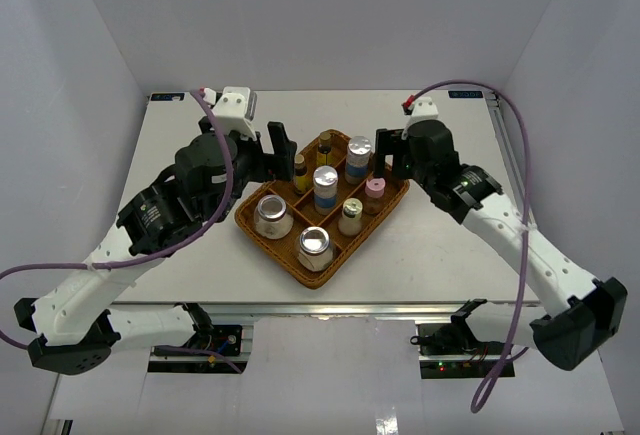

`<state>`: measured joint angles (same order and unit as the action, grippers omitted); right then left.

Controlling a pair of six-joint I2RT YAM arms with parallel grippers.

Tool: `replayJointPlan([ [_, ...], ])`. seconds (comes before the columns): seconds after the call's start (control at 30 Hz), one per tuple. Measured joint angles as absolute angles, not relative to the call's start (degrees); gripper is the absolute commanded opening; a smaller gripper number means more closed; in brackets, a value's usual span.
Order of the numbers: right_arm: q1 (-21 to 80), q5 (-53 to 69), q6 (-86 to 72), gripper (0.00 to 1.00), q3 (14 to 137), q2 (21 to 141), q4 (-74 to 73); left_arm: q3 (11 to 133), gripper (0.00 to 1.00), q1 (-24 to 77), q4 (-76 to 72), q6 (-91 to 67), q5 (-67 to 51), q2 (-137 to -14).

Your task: Organize the condiment bottles

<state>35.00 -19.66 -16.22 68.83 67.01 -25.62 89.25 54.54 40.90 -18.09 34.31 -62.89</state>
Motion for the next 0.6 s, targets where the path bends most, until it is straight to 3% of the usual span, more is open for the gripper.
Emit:
replayJointPlan([
  [0.17,35.00,-19.26,-18.21,0.90,69.21,59.41,-28.94,90.49,0.98,54.54,40.39,-19.17,30.09,-63.30],
  [0.6,35.00,-12.68,-22.30,0.90,61.48,41.13,-30.00,74.55,0.98,54.52,37.19,-25.49,21.33,-58.99],
])
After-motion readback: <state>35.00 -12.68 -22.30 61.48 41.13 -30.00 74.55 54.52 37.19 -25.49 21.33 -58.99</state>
